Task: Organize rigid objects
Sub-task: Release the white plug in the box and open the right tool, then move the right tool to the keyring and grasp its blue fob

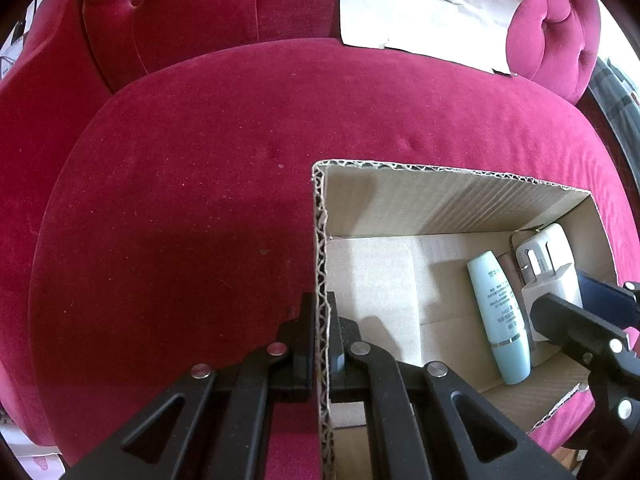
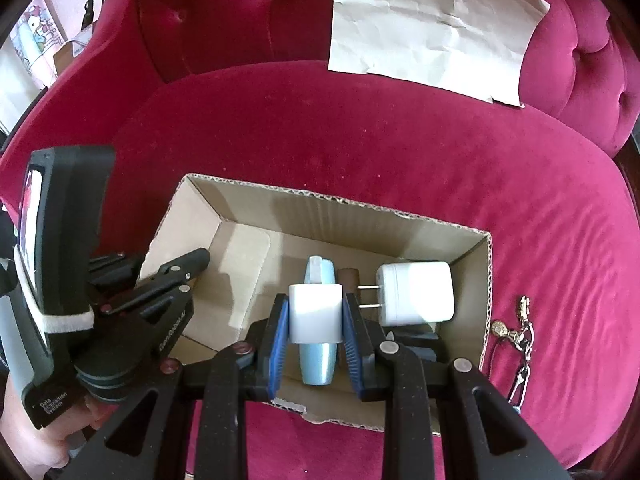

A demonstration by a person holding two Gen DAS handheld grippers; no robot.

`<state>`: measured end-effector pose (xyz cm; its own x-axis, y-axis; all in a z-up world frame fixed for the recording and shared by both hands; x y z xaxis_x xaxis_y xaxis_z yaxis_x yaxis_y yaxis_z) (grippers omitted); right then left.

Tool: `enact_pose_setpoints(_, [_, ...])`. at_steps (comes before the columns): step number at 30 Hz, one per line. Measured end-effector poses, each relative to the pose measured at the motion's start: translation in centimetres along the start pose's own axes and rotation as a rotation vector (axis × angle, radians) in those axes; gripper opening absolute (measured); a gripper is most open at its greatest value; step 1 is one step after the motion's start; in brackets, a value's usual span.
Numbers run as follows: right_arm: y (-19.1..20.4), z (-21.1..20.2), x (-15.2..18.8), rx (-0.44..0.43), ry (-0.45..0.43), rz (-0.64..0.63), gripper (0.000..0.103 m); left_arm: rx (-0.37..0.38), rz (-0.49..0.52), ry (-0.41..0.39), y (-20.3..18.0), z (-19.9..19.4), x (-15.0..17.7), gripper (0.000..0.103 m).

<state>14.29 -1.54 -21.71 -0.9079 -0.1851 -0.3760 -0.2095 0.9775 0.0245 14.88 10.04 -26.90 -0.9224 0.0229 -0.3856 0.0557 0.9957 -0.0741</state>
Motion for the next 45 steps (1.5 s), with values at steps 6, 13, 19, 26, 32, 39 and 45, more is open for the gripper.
enact_pose_setpoints(6, [-0.1,-0.1,0.0,-0.003,0.008,-0.005,0.028,0.0,-0.001,-0.001,0.0,0.0,0.1,0.003])
enact_pose_setpoints(13, [-0.4,-0.8,-0.5,0.021,-0.017,0.009,0.07,0.001,-0.002,0.002,0.1,-0.1,0.1,0.003])
enact_pose_setpoints(19, [-1.3,-1.5,-1.0,0.045,-0.037,0.029,0.103,0.001,-0.001,0.006,0.1,-0.2,0.0,0.003])
enact_pose_setpoints(26, [-2.4,-1.8,-1.1,0.057,-0.036,0.053,0.103,-0.002,-0.002,0.009,0.0,-0.1,-0.2,0.003])
enact_pose_setpoints(32, [-3.8,-2.2,-0.9,0.074,-0.031,0.063,0.103,-0.005,0.0,0.006,0.0,-0.1,-0.2,0.003])
enact_pose_setpoints(39, [-6.1,-2.9,-0.5,0.093,-0.034,0.092,0.103,-0.006,-0.001,0.008,0.0,-0.1,-0.2,0.003])
enact_pose_setpoints(45, [-8.9,-3.8,-0.1,0.124,-0.044,0.13,0.103,-0.008,0.003,0.009,0.0,-0.1,-0.3,0.003])
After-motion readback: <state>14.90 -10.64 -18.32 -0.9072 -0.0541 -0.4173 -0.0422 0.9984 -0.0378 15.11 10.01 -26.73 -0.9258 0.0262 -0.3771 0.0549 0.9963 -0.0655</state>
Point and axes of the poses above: each gripper's, at about its wrist camera, not at the fingertips, and z roughly the way its jaws point, y to its left, x to its underside, the point moved 6 cm from there along z, roughly the way its jaws point, and after that the axes turned 4 degrees about x, right-handed, at the moved point
